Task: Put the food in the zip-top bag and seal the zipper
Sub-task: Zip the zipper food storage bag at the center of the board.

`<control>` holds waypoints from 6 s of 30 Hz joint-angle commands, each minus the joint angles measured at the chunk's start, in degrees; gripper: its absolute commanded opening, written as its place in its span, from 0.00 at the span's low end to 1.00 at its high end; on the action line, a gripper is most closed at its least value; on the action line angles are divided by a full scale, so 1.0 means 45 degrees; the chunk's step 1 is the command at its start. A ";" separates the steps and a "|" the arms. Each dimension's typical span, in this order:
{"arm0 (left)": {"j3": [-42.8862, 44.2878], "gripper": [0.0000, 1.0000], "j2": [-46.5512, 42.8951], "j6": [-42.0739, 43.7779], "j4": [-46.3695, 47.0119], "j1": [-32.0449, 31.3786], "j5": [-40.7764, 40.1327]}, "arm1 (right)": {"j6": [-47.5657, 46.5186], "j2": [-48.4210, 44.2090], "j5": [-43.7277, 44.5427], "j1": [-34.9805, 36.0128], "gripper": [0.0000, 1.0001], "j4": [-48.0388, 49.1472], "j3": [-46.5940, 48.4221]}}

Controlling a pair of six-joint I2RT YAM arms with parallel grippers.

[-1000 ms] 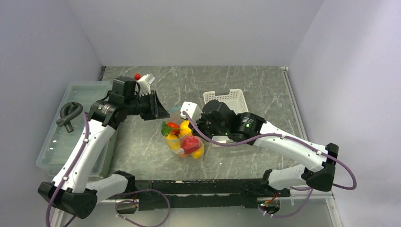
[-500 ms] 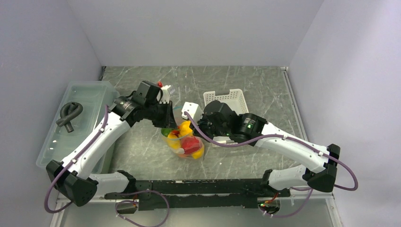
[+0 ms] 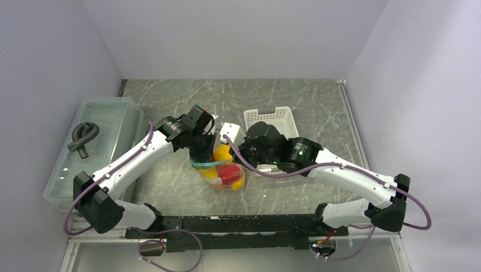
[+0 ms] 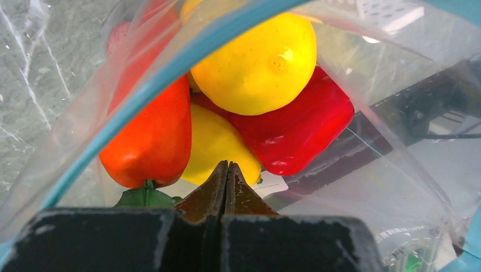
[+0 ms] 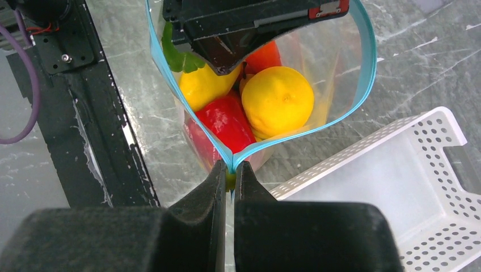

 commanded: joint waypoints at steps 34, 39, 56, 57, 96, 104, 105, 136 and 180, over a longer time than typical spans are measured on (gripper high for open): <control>0.3386 0.58 -0.2391 0.2995 0.2469 -0.0389 0.1092 | -0.4601 -0.1191 -0.3983 0.0081 0.00 -0.0966 0.1062; 0.2325 0.68 -0.3570 0.3607 0.3538 -0.0404 0.2512 | -0.5313 -0.0759 -0.5116 0.0115 0.00 -0.1898 0.1939; 0.0074 0.76 -0.4894 0.4229 0.5715 -0.0399 0.8505 | -0.5275 0.0645 -0.5919 0.0549 0.00 -0.3768 0.4556; -0.0028 0.76 -0.4941 0.4229 0.5734 -0.0399 0.8696 | -0.5207 0.0696 -0.5888 0.0550 0.00 -0.3783 0.4638; -0.0304 0.66 -0.5478 0.5686 0.3015 -0.0405 0.7182 | -0.0556 0.4269 -0.2031 0.0569 0.00 -0.7298 1.0878; -0.0179 0.53 -0.5496 0.5753 0.2566 -0.0399 0.6293 | -0.0453 0.4213 -0.2158 0.0567 0.00 -0.7370 1.0953; -0.0192 0.52 -0.5507 0.5752 0.2548 -0.0403 0.6208 | -0.0415 0.4198 -0.2104 0.0569 0.00 -0.7350 1.0970; 0.0348 0.00 -0.5674 0.5752 0.2359 -0.0404 0.9188 | -0.0917 -0.0535 -0.2255 0.0569 0.45 -0.2375 0.4994; 0.0347 0.00 -0.6178 0.5448 0.3544 -0.0398 1.1647 | -0.1085 -0.1723 -0.7151 0.0569 0.36 0.2392 0.0828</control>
